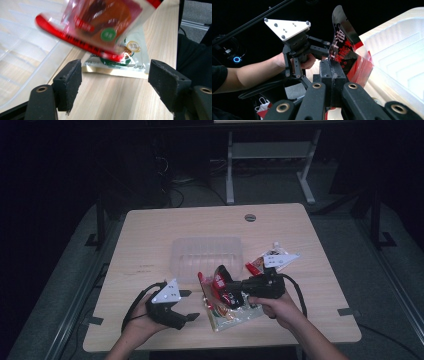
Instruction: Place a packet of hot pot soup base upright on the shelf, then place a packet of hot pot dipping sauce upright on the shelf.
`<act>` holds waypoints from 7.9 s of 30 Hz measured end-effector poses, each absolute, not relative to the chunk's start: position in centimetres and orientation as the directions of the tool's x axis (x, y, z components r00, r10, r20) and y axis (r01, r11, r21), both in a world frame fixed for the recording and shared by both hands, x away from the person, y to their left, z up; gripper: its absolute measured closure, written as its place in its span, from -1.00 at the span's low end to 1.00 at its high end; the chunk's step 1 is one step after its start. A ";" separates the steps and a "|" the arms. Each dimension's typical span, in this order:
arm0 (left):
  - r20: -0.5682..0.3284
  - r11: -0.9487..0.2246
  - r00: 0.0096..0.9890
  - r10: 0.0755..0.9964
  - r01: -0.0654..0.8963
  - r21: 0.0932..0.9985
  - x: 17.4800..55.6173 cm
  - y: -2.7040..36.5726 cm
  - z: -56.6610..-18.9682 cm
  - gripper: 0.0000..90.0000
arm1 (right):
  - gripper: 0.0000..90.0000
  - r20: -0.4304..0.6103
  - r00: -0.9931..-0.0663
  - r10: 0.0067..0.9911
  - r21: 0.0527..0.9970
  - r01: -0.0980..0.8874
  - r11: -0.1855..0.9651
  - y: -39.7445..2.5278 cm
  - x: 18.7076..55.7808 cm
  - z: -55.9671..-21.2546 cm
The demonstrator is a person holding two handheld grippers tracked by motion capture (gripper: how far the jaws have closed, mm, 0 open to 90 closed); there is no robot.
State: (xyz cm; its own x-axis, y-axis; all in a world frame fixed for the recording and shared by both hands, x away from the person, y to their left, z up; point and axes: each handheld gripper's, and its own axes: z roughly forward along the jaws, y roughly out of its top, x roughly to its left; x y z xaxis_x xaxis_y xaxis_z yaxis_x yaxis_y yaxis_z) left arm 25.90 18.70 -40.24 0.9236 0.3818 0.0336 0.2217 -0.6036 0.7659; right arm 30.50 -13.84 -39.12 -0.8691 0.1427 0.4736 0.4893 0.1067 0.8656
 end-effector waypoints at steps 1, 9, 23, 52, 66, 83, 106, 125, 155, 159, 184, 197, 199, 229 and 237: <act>0.038 -0.610 0.923 0.382 0.221 0.761 25.9 19.0 -40.2 -0.46 | 1.00 0.473 -0.869 0.142 0.867 0.488 0.102 -13.9 30.5 -39.1; 0.013 -0.603 0.895 0.445 0.289 0.744 26.1 21.1 -40.7 -0.61 | 1.00 0.460 -0.874 0.160 0.876 0.476 0.083 -14.3 30.4 -38.4; 0.003 -0.584 0.855 0.519 0.352 0.732 26.9 23.3 -41.3 -0.71 | 1.00 0.414 -0.876 0.246 0.897 0.439 0.055 -14.7 32.4 -36.4; -0.023 -0.577 0.847 0.531 0.381 0.723 27.3 23.9 -42.0 -0.71 | 1.00 0.408 -0.825 0.390 0.889 0.456 0.035 -13.6 37.2 -37.6; -0.025 -0.582 0.849 0.527 0.383 0.717 27.4 23.8 -42.1 -0.71 | 1.00 0.397 -0.826 0.401 0.885 0.460 0.073 -12.4 37.6 -38.4; -0.046 -0.575 0.849 0.527 0.395 0.717 27.5 23.9 -42.6 -0.71 | 0.99 0.315 -0.821 0.476 0.885 0.435 0.165 -10.1 39.0 -38.7; -0.032 -0.585 0.851 0.525 0.388 0.712 27.0 23.4 -42.7 -0.71 | -0.11 0.267 -0.819 0.508 0.870 0.431 0.238 -11.6 37.8 -37.5; -0.036 -0.582 0.845 0.533 0.398 0.709 26.9 23.6 -42.8 -0.72 | -0.45 0.136 -0.809 0.571 0.830 0.408 0.380 -15.0 33.6 -38.0; -0.048 -0.584 0.837 0.545 0.420 0.695 26.9 23.7 -43.1 -0.72 | 0.26 0.103 -0.673 0.733 0.773 0.518 0.367 -21.4 36.5 -41.2; -0.045 -0.587 0.840 0.541 0.416 0.694 27.0 23.7 -43.2 -0.72 | 0.70 0.098 -0.628 0.772 0.759 0.549 0.350 -21.7 37.9 -41.7; -0.048 -0.593 0.839 0.543 0.423 0.686 27.0 23.5 -43.4 -0.71 | 1.00 -0.026 -0.612 0.791 0.597 0.625 0.503 -20.7 42.6 -45.9; -0.055 -0.594 0.840 0.540 0.426 0.682 27.0 23.4 -43.5 -0.71 | 1.00 -0.017 -0.611 0.791 0.558 0.651 0.514 -20.8 42.2 -45.7; -0.053 -0.595 0.841 0.539 0.425 0.682 27.0 23.5 -43.5 -0.71 | 1.00 -0.024 -0.619 0.785 0.549 0.648 0.528 -20.9 42.0 -45.6; -0.059 -0.601 0.850 0.523 0.417 0.681 26.8 23.1 -43.3 -0.71 | 1.00 -0.041 -0.662 0.748 0.532 0.620 0.577 -21.3 39.9 -45.0; -0.057 -0.602 0.852 0.521 0.414 0.683 26.8 23.1 -43.3 -0.71 | 1.00 0.000 -0.704 0.711 0.519 0.607 0.602 -21.1 39.4 -45.2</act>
